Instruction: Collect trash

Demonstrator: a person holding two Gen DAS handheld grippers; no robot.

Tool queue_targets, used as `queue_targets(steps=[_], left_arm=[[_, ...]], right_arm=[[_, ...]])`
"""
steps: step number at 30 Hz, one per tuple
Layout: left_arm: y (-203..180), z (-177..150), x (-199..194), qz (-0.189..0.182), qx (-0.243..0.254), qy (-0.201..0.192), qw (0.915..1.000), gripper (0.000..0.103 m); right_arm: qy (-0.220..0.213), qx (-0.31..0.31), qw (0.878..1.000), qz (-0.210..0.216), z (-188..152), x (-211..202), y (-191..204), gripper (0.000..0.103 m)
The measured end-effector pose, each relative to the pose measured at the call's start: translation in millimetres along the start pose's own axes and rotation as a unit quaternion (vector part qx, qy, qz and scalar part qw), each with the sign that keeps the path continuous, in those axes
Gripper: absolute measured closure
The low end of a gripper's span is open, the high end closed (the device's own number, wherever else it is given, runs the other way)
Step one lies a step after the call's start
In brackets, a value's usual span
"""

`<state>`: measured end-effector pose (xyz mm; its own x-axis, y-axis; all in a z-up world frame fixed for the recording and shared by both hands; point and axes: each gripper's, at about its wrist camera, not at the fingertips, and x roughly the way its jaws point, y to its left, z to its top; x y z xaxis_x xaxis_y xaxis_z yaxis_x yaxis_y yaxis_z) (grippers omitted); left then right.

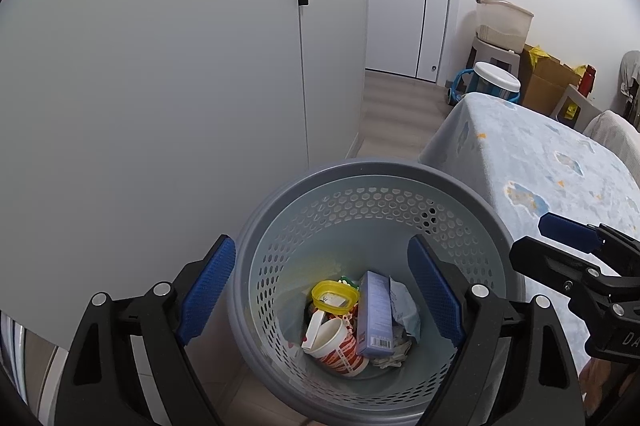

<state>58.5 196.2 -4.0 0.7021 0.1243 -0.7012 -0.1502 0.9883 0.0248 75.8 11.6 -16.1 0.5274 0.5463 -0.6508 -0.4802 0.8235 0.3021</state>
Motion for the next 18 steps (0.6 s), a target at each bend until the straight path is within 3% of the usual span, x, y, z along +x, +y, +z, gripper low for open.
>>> queue_targets(steps=[18], left_arm=[[2.7,-2.0,1.6,0.005,-0.006,-0.005,1.0000,0.019]], right_arm=[[0.000,-0.003,1.000,-0.009,-5.2,-4.4,0.3,0.023]])
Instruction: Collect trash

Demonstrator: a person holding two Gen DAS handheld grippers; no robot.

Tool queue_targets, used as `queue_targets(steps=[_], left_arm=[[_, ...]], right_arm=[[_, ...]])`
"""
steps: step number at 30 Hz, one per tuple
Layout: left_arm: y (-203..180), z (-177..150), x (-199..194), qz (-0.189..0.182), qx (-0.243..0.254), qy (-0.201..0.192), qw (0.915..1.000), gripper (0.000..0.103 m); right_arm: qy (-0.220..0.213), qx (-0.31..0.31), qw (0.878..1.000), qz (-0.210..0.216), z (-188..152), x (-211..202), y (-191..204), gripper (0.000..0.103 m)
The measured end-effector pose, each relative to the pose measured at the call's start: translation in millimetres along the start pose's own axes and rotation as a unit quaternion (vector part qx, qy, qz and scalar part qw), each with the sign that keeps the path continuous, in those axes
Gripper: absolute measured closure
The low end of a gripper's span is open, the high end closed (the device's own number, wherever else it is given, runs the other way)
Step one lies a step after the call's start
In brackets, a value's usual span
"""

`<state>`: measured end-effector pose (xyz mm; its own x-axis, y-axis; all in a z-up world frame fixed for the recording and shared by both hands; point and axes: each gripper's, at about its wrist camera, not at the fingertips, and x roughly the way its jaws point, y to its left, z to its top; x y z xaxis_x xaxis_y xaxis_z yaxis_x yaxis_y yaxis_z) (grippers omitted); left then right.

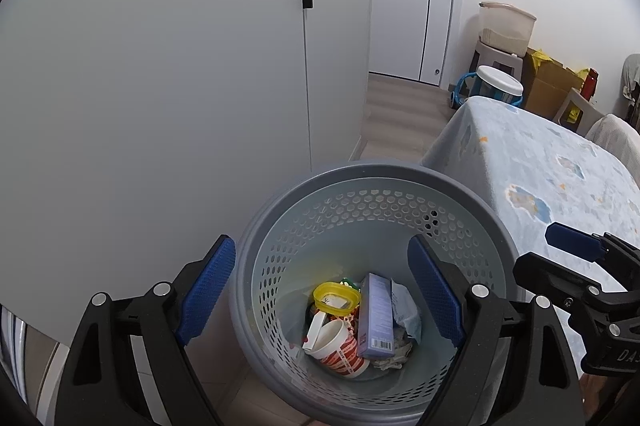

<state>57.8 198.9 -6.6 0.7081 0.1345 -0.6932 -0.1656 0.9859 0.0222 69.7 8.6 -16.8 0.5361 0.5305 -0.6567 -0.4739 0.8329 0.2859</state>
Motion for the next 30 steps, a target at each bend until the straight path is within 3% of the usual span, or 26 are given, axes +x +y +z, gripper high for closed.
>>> queue_targets(steps=[30], left_arm=[[1.4,0.7,-0.7,0.009,-0.001,0.002,1.0000,0.019]], right_arm=[[-0.002,0.000,1.000,-0.004,-2.3,-1.5,0.1,0.019]])
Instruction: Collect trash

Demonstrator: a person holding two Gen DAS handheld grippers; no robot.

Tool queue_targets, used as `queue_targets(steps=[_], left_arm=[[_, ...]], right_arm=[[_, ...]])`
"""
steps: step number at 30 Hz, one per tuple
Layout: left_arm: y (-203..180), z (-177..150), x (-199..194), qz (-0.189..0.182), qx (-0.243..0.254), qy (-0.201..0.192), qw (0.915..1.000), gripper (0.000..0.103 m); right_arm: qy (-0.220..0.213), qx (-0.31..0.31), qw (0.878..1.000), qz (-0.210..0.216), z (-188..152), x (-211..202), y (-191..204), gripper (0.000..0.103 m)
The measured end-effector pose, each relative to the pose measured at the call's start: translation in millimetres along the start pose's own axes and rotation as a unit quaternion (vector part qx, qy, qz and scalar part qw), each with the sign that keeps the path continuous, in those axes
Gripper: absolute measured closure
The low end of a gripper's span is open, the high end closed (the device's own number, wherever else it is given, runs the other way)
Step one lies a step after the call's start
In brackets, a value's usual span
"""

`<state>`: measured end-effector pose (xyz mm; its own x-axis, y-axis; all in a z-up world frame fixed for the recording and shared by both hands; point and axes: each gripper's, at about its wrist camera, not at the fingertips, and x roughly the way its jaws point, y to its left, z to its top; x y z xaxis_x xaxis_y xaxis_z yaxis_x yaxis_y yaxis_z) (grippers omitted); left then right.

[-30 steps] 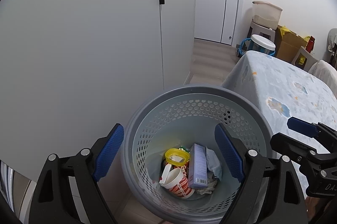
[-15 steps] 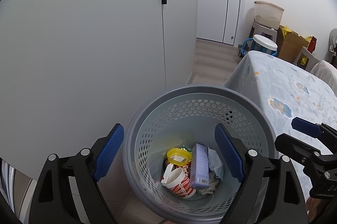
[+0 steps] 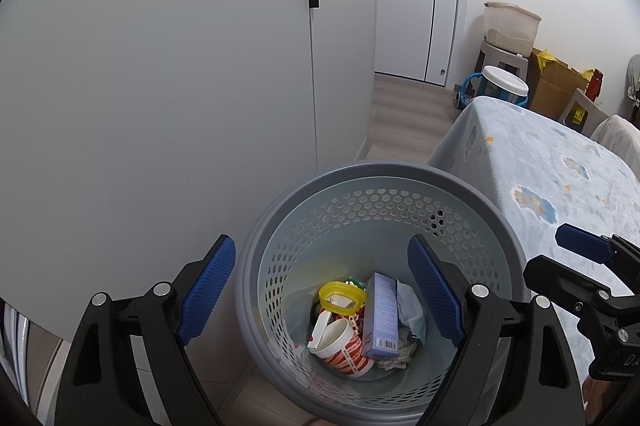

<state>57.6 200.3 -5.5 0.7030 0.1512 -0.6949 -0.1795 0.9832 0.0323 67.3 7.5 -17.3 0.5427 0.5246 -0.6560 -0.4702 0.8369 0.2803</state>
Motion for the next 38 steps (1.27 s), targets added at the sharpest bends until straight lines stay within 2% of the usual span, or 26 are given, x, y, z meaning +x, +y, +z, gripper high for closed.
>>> queue_targets(steps=[38], left_arm=[[-1.1,-1.0,-0.9,0.000,0.000,-0.002,1.0000,0.019]], right_arm=[[0.001,0.000,1.000,-0.001,0.2,-0.7,0.3,0.019]])
